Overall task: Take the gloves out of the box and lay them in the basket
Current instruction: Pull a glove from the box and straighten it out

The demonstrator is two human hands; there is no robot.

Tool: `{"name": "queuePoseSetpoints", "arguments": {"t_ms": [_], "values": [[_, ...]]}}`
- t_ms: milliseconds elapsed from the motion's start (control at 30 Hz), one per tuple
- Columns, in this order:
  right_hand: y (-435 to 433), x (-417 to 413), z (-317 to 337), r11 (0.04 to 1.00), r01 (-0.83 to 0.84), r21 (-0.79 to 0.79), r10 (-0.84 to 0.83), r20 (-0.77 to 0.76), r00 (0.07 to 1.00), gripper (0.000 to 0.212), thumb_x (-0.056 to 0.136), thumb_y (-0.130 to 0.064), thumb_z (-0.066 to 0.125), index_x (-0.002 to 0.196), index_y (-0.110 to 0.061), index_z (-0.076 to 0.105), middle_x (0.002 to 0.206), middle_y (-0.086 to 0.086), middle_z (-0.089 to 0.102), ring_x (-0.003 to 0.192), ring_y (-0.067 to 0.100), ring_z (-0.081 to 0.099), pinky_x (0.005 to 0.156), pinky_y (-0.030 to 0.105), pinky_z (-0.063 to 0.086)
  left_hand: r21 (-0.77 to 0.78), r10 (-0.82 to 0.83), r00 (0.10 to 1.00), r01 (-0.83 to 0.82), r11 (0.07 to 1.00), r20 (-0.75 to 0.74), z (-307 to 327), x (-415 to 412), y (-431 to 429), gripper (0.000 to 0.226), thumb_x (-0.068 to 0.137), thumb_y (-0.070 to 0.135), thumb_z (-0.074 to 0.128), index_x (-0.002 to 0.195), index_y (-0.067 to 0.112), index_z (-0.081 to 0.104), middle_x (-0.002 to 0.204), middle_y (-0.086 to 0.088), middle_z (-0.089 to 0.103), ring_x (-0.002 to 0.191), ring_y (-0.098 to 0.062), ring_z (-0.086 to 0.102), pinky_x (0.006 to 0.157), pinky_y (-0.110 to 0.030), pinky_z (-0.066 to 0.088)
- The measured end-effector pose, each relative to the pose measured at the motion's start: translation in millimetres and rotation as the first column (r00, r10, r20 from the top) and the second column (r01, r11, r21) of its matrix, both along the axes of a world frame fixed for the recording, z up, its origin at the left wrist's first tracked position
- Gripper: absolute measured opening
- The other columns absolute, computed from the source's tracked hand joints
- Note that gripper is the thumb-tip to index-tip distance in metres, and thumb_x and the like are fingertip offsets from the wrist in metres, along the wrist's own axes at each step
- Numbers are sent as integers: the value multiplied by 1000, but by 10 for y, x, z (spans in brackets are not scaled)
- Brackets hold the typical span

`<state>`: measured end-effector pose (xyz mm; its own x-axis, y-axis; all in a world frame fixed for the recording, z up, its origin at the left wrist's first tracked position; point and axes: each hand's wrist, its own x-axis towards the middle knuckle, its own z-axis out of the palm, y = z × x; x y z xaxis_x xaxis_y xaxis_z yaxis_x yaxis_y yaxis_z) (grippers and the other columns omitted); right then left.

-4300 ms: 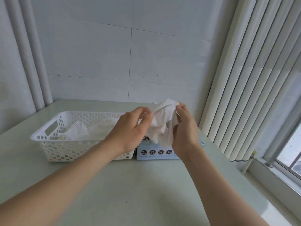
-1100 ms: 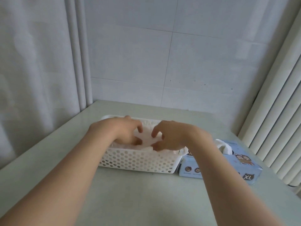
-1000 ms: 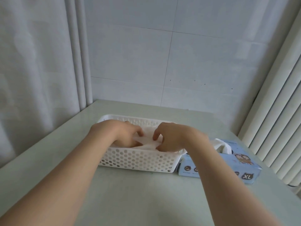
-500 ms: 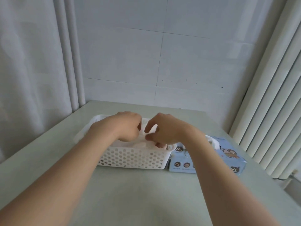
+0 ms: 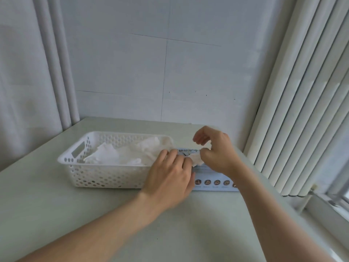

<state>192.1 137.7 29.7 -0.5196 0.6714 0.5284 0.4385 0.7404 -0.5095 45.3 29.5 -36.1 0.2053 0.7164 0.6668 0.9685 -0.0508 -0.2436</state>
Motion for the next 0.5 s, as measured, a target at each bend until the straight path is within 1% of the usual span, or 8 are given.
{"name": "queuePoseSetpoints", "arguments": {"t_ms": [67, 133, 200, 233, 300, 367, 433, 500], "values": [[31, 116, -91, 997, -36, 61, 34, 41, 999, 45, 61, 0, 58, 100, -21, 68, 94, -7, 67, 91, 7, 61, 77, 9, 44, -21, 40, 999, -41, 999, -20, -24, 20, -19, 38, 100, 40, 46, 99, 8, 67, 87, -11, 68, 97, -35, 59, 91, -48, 46], [52, 176, -171, 994, -22, 106, 16, 54, 998, 43, 63, -11, 58, 101, -27, 66, 96, -8, 64, 93, 7, 60, 84, 20, 48, -32, 63, 998, -64, 997, -24, -19, 22, -35, 39, 101, 41, 45, 102, 8, 67, 90, -10, 69, 102, -35, 60, 92, -49, 45], [60, 226, -237, 990, 8, 138, -14, 39, 999, 36, 67, -18, 59, 101, -28, 67, 95, -9, 64, 93, 8, 61, 84, 26, 50, -34, 71, 997, -71, 997, -19, -38, 50, -30, 40, 100, 40, 45, 110, 8, 66, 95, -10, 69, 107, -34, 60, 92, -49, 44], [61, 233, -261, 989, 16, 148, -20, 31, 999, 33, 69, -18, 61, 100, -28, 68, 94, -10, 64, 91, 7, 62, 82, 27, 52, -27, 78, 997, -78, 997, -17, -61, 58, -26, 42, 100, 40, 46, 117, 6, 65, 98, -10, 69, 110, -35, 60, 92, -49, 44], [79, 251, -312, 986, 23, 168, -24, 5, 1000, 25, 75, -14, 69, 96, -27, 71, 90, -12, 65, 84, 6, 64, 76, 29, 54, -12, 97, 995, -97, 995, -6, -109, 84, -23, 51, 99, 39, 48, 134, 4, 59, 110, -11, 69, 117, -36, 59, 94, -50, 44], [109, 251, -351, 982, 43, 184, -39, -28, 999, 19, 81, -11, 76, 92, -26, 74, 88, -13, 67, 81, 6, 65, 74, 30, 54, -38, 123, 992, -123, 992, 1, -137, 107, -32, 59, 99, 40, 48, 146, 4, 50, 128, -14, 64, 126, -38, 55, 95, -51, 43], [137, 250, -375, 981, 66, 182, -59, -41, 997, 13, 88, -13, 76, 94, -25, 77, 89, -12, 70, 83, 6, 65, 76, 29, 53, -61, 140, 990, -140, 988, -9, -137, 121, -47, 62, 98, 41, 49, 151, 7, 46, 145, -16, 55, 130, -39, 52, 97, -52, 43], [141, 241, -385, 972, 67, 223, -63, -24, 998, 12, 94, -13, 72, 98, -22, 79, 92, -8, 73, 86, 11, 67, 80, 31, 54, -62, 148, 989, -150, 987, -26, -135, 123, -52, 61, 99, 41, 49, 150, 8, 47, 151, -17, 50, 131, -40, 51, 97, -53, 43]]}}
